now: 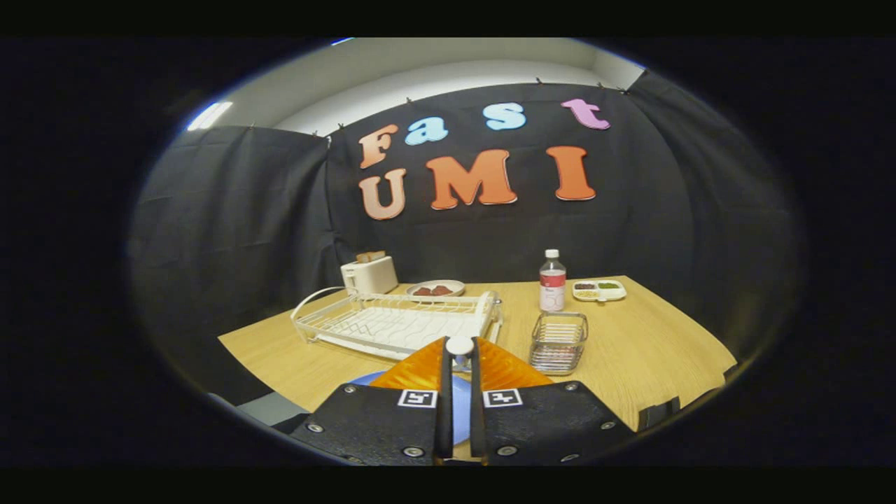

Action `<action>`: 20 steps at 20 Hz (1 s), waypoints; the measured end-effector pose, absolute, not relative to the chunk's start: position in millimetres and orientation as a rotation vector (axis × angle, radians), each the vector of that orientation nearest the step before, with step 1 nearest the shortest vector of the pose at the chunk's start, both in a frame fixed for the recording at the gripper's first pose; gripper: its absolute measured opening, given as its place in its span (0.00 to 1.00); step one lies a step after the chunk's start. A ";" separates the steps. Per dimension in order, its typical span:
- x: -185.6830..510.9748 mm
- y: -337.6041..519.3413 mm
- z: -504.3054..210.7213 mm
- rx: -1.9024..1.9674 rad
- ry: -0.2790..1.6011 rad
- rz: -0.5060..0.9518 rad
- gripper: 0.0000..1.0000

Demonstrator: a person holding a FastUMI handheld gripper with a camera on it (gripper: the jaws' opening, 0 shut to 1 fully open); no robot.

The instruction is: Take the plate from the dish rack, then take the spoon from the basket and place it into the plate.

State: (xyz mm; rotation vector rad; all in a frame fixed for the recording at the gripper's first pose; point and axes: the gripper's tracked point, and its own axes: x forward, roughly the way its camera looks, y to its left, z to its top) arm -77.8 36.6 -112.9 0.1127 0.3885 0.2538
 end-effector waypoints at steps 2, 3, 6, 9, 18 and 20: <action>-83.7 49.7 -116.2 0.094 0.382 0.310 0.10; -86.1 59.3 -120.2 0.098 0.385 0.343 0.09; -96.9 80.4 -137.4 0.101 0.415 0.407 0.09; -96.4 93.8 -152.5 0.139 0.439 0.443 0.10; -102.7 94.8 -181.7 0.248 0.473 0.474 0.10; -104.4 85.4 -192.1 0.244 0.500 0.459 0.13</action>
